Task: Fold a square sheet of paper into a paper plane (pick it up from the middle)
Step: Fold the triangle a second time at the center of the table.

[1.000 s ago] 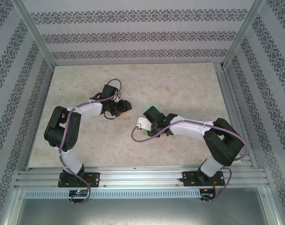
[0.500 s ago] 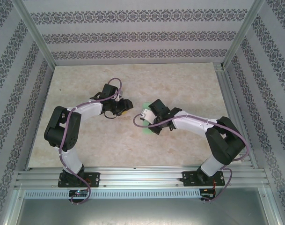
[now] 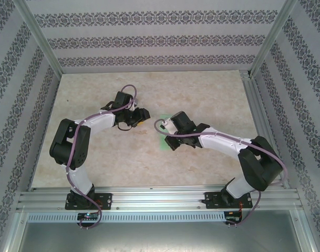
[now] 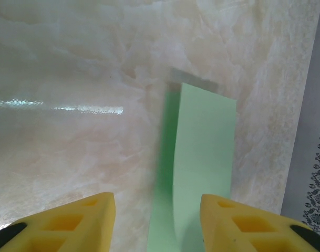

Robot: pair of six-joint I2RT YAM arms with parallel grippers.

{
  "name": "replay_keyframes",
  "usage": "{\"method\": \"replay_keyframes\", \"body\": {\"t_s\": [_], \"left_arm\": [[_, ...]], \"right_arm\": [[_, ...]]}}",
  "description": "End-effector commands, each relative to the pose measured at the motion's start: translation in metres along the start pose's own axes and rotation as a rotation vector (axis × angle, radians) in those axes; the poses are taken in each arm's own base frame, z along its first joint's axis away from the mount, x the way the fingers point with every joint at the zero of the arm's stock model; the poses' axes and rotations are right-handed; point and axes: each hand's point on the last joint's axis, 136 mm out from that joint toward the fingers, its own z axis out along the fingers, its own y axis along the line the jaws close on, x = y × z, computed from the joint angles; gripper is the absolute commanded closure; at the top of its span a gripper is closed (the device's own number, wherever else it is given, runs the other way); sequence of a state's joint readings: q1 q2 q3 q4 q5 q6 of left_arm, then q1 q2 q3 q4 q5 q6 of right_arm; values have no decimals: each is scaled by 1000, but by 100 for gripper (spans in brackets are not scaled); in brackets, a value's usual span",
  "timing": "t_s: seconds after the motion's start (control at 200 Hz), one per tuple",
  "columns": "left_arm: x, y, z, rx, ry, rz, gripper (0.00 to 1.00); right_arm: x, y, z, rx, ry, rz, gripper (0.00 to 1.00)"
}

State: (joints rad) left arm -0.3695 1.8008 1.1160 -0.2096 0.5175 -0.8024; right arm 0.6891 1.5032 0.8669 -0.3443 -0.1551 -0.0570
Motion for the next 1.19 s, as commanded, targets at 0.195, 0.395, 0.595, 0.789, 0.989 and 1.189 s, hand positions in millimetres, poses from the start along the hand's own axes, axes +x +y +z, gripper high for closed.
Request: {"method": "replay_keyframes", "body": {"t_s": [0.195,0.395,0.595,0.789,0.989,1.189], "left_arm": [[-12,-22,-24,-5,-69,44,53],[-27,-21,-57,-58,-164,57,53],[-29,-20,-78,-74,-202,65,52],[-23,-17,-72,-58,-175,55,52],[-18,-20,-62,-15,-137,52,52],[-10,-23,-53,10,-92,54,51]], "right_arm": [[-42,-13,-50,97,-152,44,95],[-73,10,-66,68,-253,35,95],[-73,26,-52,30,-254,53,95],[-42,20,-35,80,-218,117,94],[-18,29,-19,10,-187,153,94],[-14,42,2,-117,-150,208,94]]}}
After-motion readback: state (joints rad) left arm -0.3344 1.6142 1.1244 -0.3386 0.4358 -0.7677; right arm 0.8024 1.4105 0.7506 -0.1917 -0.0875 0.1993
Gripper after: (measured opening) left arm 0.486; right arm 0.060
